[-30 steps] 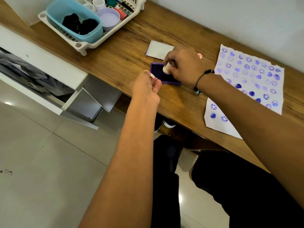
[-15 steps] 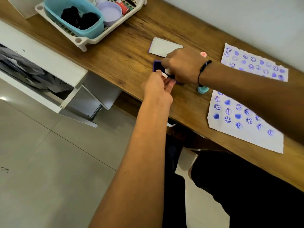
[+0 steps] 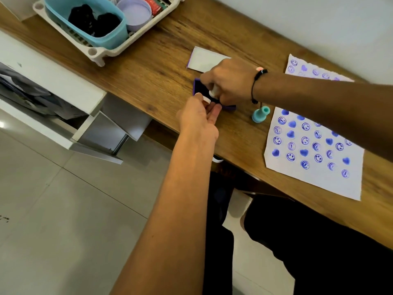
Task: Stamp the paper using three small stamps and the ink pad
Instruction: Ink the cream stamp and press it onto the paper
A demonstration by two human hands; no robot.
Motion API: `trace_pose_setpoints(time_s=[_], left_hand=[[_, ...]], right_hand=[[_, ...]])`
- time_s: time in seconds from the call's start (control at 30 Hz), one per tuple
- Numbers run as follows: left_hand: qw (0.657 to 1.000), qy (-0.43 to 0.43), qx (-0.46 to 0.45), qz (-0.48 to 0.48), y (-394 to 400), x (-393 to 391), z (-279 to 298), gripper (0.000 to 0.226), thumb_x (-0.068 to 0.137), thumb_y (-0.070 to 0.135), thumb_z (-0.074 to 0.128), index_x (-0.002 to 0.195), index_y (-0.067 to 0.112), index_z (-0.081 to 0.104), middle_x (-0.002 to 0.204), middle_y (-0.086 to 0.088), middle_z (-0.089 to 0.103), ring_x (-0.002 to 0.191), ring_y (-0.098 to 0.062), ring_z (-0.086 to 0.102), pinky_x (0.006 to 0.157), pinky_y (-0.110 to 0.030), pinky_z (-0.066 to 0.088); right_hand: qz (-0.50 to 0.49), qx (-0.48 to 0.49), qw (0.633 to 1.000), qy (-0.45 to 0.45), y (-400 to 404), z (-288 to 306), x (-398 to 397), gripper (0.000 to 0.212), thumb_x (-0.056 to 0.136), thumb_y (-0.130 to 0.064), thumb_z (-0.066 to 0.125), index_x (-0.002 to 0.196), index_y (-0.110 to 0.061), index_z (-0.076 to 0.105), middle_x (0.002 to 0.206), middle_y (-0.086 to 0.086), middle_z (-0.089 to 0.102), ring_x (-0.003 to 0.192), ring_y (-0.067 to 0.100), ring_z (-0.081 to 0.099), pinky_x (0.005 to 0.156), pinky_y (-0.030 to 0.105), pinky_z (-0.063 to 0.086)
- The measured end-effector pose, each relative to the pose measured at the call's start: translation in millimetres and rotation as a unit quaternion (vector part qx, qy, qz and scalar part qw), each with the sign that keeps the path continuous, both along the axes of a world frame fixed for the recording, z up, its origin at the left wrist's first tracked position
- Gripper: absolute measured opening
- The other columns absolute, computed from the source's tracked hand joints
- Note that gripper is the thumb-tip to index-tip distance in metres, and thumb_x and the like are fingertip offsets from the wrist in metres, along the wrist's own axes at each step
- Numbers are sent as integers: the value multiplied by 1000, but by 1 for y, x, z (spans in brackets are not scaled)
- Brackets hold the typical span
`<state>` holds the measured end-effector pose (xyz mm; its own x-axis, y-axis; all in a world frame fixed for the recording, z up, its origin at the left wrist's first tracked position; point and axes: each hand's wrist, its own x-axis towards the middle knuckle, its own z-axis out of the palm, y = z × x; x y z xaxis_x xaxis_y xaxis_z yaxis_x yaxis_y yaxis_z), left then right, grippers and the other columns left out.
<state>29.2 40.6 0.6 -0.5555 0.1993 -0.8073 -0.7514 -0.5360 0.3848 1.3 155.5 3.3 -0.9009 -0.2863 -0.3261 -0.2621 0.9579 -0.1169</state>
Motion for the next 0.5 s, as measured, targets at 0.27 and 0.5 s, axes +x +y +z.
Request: trace_pose_setpoints(time_s=[0.27, 0.5], left_hand=[[1000, 16, -13, 12, 2, 1, 1, 34, 92, 11, 48, 124, -2, 49, 84, -13, 53, 81, -21, 56, 83, -33, 52], [999, 18, -20, 17, 5, 3, 5, 30, 91, 10, 50, 117, -3, 53, 82, -13, 54, 74, -19, 56, 82, -32, 53]], right_hand=[[-12, -37, 999, 25, 3, -6, 1, 17, 74, -4, 53, 72, -17, 42, 72, 9, 50, 70, 24, 41, 58, 32, 28], [-26, -26, 999, 14, 2, -3, 2, 15, 79, -8, 52, 73, -17, 42, 75, 9, 52, 71, 24, 43, 47, 25, 19]])
